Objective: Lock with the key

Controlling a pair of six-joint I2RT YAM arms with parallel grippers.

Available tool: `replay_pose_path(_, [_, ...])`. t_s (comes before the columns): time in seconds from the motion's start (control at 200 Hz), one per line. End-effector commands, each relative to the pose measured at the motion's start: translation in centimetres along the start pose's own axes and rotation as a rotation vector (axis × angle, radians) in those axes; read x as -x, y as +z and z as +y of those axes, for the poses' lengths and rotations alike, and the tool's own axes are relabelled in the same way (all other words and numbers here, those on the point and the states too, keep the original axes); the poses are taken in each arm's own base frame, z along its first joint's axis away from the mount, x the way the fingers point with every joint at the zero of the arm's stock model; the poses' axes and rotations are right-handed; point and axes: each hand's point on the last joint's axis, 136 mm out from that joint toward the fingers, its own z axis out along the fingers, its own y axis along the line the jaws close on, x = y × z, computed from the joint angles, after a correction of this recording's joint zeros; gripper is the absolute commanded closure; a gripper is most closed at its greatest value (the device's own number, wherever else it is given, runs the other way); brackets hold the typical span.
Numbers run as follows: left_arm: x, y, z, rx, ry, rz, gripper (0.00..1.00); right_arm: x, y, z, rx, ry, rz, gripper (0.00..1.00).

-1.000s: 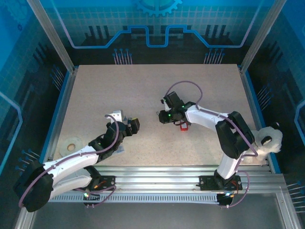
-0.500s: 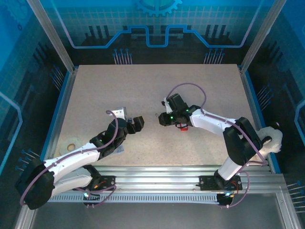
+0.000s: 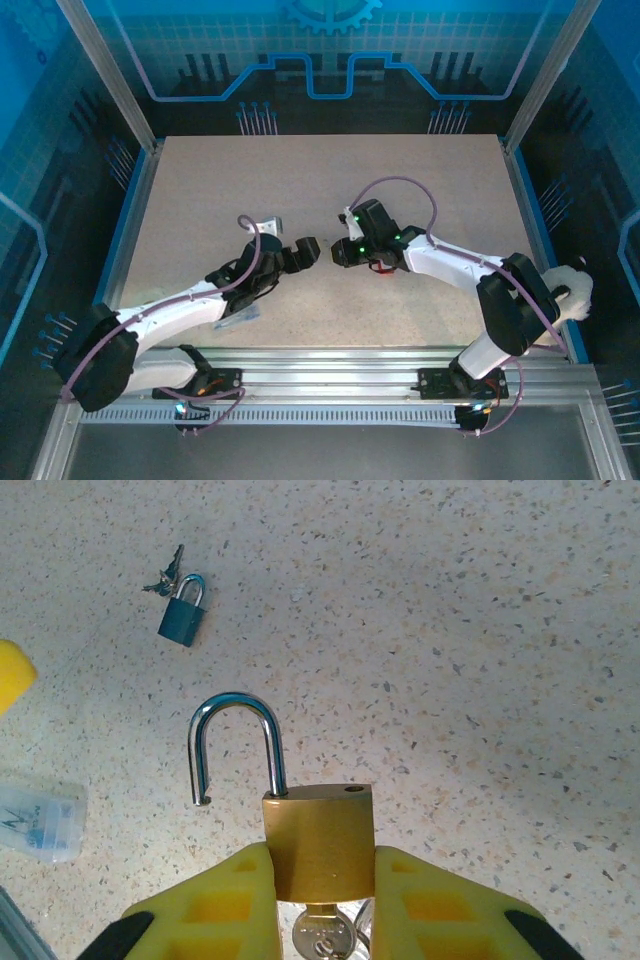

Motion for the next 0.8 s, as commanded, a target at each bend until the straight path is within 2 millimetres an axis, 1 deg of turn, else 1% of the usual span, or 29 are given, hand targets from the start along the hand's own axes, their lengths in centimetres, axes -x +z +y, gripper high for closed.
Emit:
replay_pose_path(0.0, [0.7, 0.5, -2.6, -0.081, -0.050, 0.009, 0.05, 0.4, -0.9, 1.5, 0.050, -0.020, -0.030, 0.79])
replay_pose_path(0.13, [0.1, 1.4, -2.8, -0.089, -0.076, 0.036, 0.11, 0.3, -1.1, 1.8, 0.060, -0.022, -0.035, 0.80])
replay_pose_path(0.295, [-0.4, 2.4, -3.5, -0.123, -0.098, 0.058, 0.29, 0.2, -1.0, 1.9, 0.063, -0.027, -0.033, 0.80])
replay_pose_path(0.43, [-0.5, 2.9, -3.5, -0.120, -0.110, 0.065, 0.33, 0.2, -1.1, 2.0, 0.063, -0.029, -0.034, 0.80])
replay_pose_path(0.645, [-0.5, 3.4, -3.8, -0.127, -0.118, 0.065, 0.45, 0.2, -1.0, 2.1, 0.065, -0.034, -0.034, 0.81])
replay_pose_path(0.796, [-0.5, 3.8, -3.9, -0.128, -0.130, 0.066, 0.51, 0.1, -0.9, 2.2, 0.066, -0.038, -0.033, 0.81])
